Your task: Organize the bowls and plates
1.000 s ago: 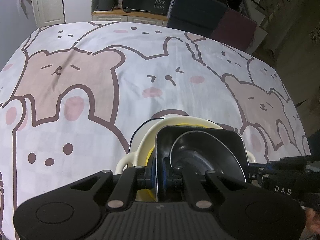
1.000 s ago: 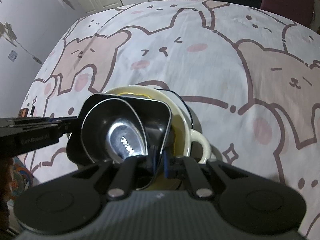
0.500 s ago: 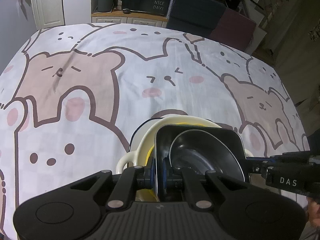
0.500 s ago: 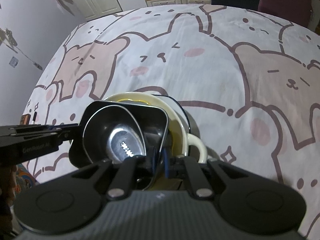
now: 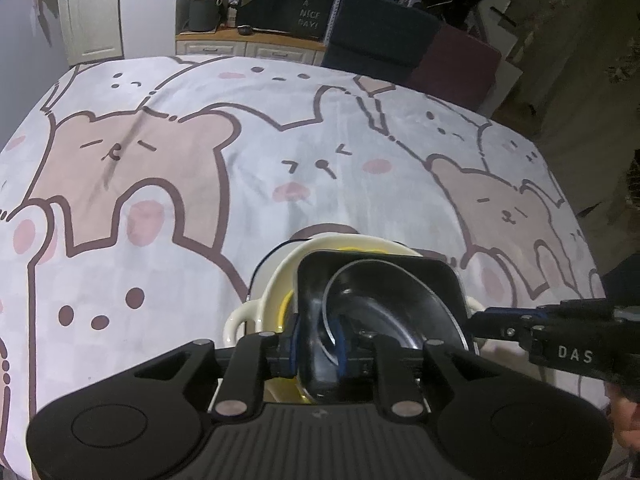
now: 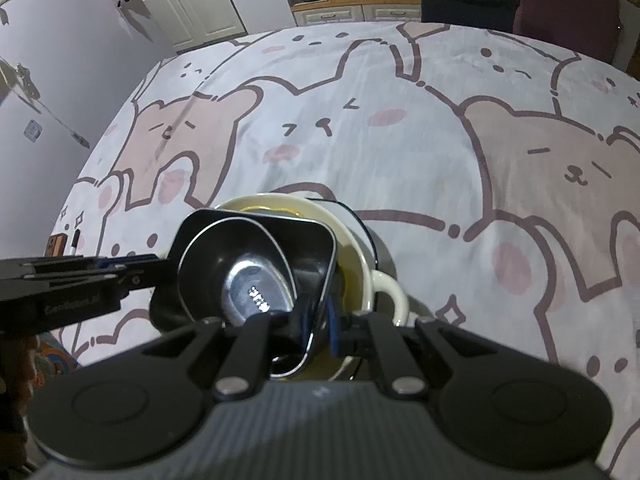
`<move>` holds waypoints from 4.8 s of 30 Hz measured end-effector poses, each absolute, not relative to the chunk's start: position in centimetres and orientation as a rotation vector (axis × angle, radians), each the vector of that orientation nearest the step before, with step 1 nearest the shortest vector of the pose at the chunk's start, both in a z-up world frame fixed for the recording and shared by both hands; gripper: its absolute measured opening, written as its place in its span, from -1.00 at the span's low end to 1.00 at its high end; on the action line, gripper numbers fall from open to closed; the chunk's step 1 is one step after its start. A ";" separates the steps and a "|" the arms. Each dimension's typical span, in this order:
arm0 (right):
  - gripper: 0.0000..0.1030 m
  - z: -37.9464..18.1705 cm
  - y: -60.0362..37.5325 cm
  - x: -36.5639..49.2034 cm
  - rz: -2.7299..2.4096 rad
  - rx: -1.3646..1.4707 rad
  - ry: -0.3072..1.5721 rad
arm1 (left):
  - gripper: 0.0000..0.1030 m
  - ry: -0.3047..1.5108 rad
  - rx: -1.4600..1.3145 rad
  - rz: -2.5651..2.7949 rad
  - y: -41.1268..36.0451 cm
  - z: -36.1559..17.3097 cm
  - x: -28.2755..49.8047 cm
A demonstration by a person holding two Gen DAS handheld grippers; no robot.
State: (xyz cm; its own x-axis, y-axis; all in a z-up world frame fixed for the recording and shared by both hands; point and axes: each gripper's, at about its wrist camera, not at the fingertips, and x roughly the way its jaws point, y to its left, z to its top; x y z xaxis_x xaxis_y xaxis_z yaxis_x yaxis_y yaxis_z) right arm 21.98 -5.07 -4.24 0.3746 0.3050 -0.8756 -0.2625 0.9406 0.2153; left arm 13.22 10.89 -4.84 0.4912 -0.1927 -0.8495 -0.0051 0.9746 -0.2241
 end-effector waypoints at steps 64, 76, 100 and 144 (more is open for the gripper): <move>0.99 -0.6 -11.9 -2.5 0.174 -0.007 0.485 | 1.00 0.571 0.039 -0.014 7.6 -0.1 -8.6; 0.99 -1.0 -11.7 -3.8 0.192 -0.020 0.453 | 1.00 0.565 0.040 0.005 7.7 -1.0 -10.1; 0.99 -1.4 -11.5 -4.1 0.192 -0.029 0.448 | 1.00 0.563 0.044 -0.006 7.4 -1.2 -10.0; 0.99 -1.4 -11.6 -4.0 0.193 -0.032 0.447 | 1.00 0.563 0.046 -0.008 7.3 -1.2 -9.9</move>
